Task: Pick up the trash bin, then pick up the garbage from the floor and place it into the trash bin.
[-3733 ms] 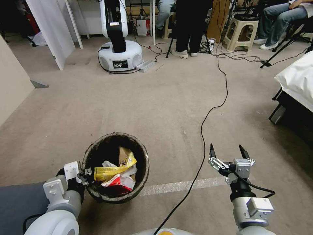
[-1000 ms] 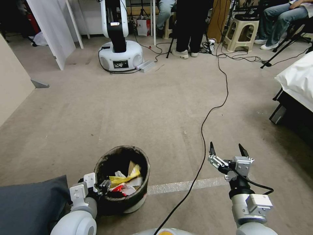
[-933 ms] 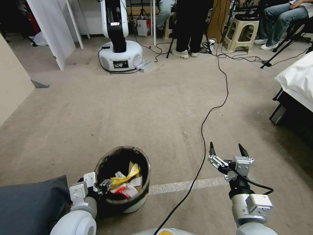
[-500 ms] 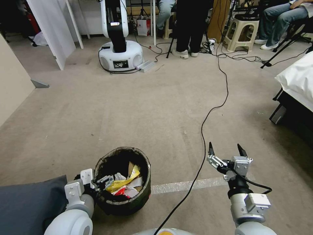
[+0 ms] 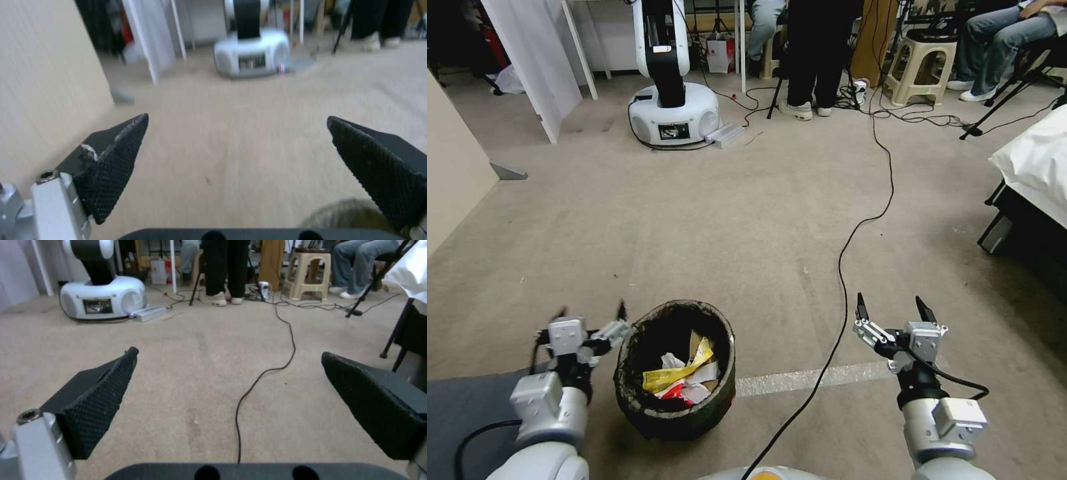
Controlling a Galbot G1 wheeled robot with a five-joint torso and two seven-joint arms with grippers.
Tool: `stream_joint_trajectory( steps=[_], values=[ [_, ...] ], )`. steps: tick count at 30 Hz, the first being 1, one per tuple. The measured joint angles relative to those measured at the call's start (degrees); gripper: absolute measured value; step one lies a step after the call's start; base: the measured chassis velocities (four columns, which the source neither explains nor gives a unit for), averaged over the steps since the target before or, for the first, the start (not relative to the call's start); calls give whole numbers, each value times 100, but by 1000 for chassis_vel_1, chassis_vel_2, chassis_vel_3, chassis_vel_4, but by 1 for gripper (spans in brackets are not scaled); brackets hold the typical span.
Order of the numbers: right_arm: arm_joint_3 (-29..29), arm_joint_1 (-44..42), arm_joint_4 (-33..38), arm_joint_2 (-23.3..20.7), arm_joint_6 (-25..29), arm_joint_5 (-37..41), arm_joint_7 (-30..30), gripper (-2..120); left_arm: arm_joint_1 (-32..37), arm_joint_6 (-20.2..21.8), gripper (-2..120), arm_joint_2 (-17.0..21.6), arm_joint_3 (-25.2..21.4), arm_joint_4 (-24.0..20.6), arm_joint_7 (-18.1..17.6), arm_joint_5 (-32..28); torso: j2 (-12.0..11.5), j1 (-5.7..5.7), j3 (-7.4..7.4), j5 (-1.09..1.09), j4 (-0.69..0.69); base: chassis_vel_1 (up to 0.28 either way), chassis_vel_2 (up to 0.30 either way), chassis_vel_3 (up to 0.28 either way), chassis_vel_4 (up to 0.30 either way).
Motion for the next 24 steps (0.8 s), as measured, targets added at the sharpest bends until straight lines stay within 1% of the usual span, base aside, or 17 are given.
stream_joint_trajectory(
  steps=[1, 2, 4, 5, 6, 8, 9, 10, 12, 13, 16, 24],
  values=[
    [10, -55, 0, 8, 60, -40, -30, 100, 133, -329, 100, -17, 27, 11, -53, 91, 0, 0, 0, 0, 0, 0, 0, 0, 0],
    [10, -55, 0, 8, 60, -40, -30, 100, 133, -329, 100, -17, 27, 11, -53, 91, 0, 0, 0, 0, 0, 0, 0, 0, 0],
    [41, -211, 21, 24, 186, -156, -62, 100, 432, -910, 100, -30, 131, 48, -352, 217, 0, 0, 0, 0, 0, 0, 0, 0, 0],
    [53, -267, 35, 26, 211, -191, -62, 100, 507, -1026, 100, -31, 158, 61, -449, 228, 0, 0, 0, 0, 0, 0, 0, 0, 0],
    [53, -267, 35, 26, 211, -191, -62, 100, 507, -1026, 100, -31, 158, 61, -449, 228, 0, 0, 0, 0, 0, 0, 0, 0, 0],
    [107, -455, 106, 28, 306, -262, -62, 100, 735, -1326, 100, -41, 216, 115, -739, 245, 0, 0, 0, 0, 0, 0, 0, 0, 0],
    [134, -537, 138, 26, 360, -289, -62, 100, 821, -1421, 100, -50, 223, 127, -814, 245, 0, 0, 0, -1, -1, 0, 0, 0, 0],
    [134, -537, 138, 26, 360, -289, -62, 100, 821, -1421, 100, -50, 223, 127, -814, 245, 0, 0, 0, -1, -1, 0, 0, 0, 0],
    [227, -724, 172, 24, 539, -385, -86, 100, 1045, -1598, 100, -101, 217, 140, -873, 223, 0, 0, 0, -1, -1, 0, 0, 0, 0],
    [227, -724, 172, 24, 539, -385, -86, 100, 1045, -1598, 100, -101, 217, 140, -873, 223, 0, 0, 0, -1, -1, 0, 0, 0, 0],
    [303, -916, 177, 39, 734, -466, -102, 100, 1370, -1794, 100, -150, 234, 165, -871, 223, 0, 0, 0, 0, 0, 0, 0, 0, 0],
    [307, -955, 185, 101, 826, -595, -124, 100, 1520, -1864, 100, -143, 232, 211, -851, 219, 0, 0, 0, 0, 0, 0, 0, 0, 0]
  ],
)
